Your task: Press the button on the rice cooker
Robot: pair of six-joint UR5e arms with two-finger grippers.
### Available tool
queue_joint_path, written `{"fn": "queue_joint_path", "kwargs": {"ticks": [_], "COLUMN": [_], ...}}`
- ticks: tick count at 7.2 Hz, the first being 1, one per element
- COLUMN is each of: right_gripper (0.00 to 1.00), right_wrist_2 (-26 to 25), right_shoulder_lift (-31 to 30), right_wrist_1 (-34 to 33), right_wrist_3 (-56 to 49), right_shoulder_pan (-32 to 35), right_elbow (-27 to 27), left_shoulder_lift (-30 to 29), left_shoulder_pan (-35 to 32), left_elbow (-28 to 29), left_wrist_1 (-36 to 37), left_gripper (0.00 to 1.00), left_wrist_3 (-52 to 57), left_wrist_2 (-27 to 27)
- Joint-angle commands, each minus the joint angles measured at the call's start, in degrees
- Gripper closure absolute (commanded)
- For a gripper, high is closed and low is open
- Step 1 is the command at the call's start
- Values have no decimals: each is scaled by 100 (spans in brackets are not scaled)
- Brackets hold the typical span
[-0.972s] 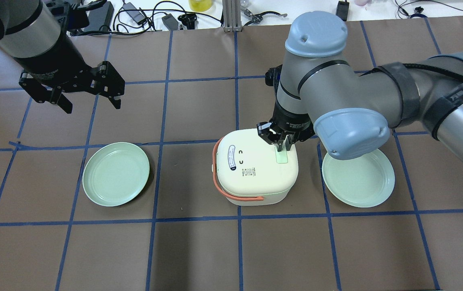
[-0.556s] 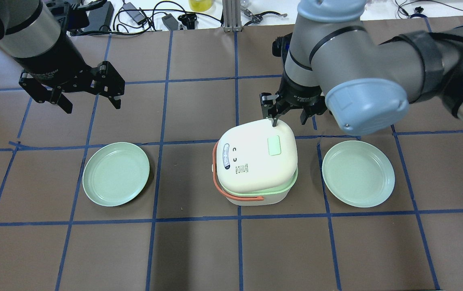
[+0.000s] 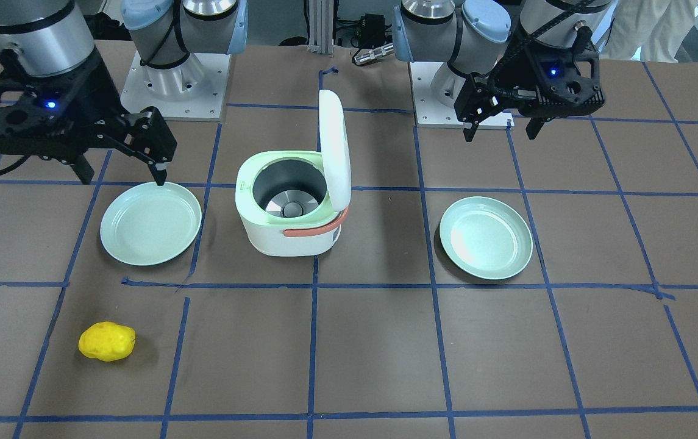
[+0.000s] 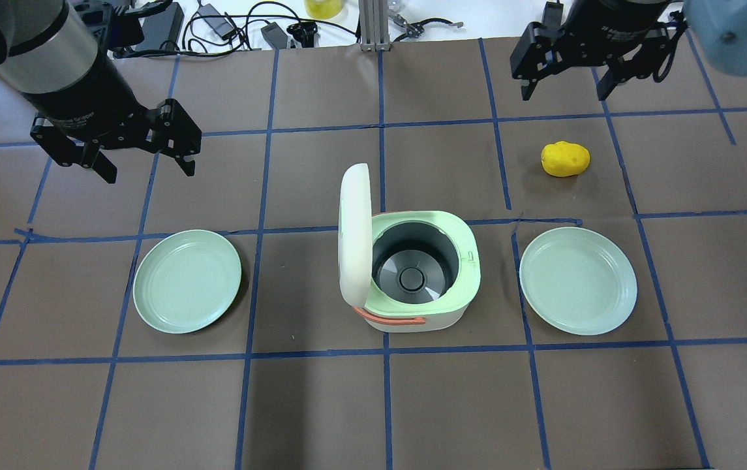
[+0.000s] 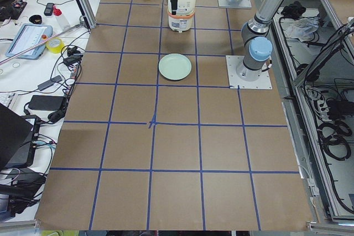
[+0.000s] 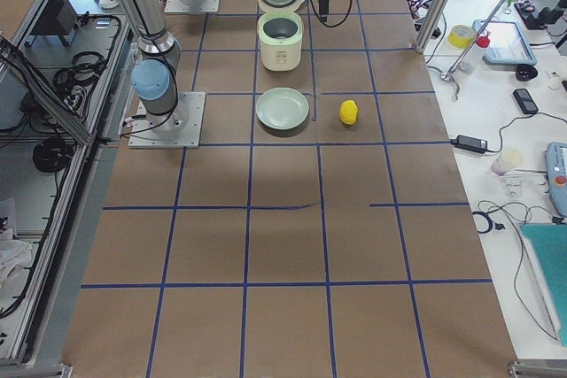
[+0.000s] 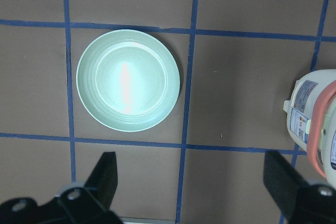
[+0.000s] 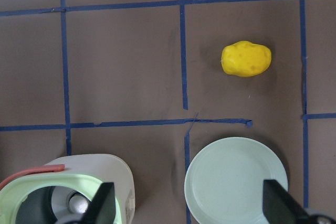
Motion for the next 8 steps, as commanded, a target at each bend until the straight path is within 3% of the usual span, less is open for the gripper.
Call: {"fn": "queue_joint_path", "kwargs": {"ticks": [1,8], "right_gripper": [0,0], "right_wrist_2": [-91,-82], "right_shoulder_lift": [-40,-49], "right_wrist_1": [53,281], "right_wrist_3": [-141,-132], "right_shoulder_pan": [-152,-152], "right_elbow": [-74,-118], "left_shoulder_lift": [0,0], "left_shoulder_pan": [0,0], "left_elbow": [0,0], "left_wrist_1": [0,0], "left_gripper": [0,0], "left_wrist_3": [-5,4], "left_wrist_2": [0,0]}}
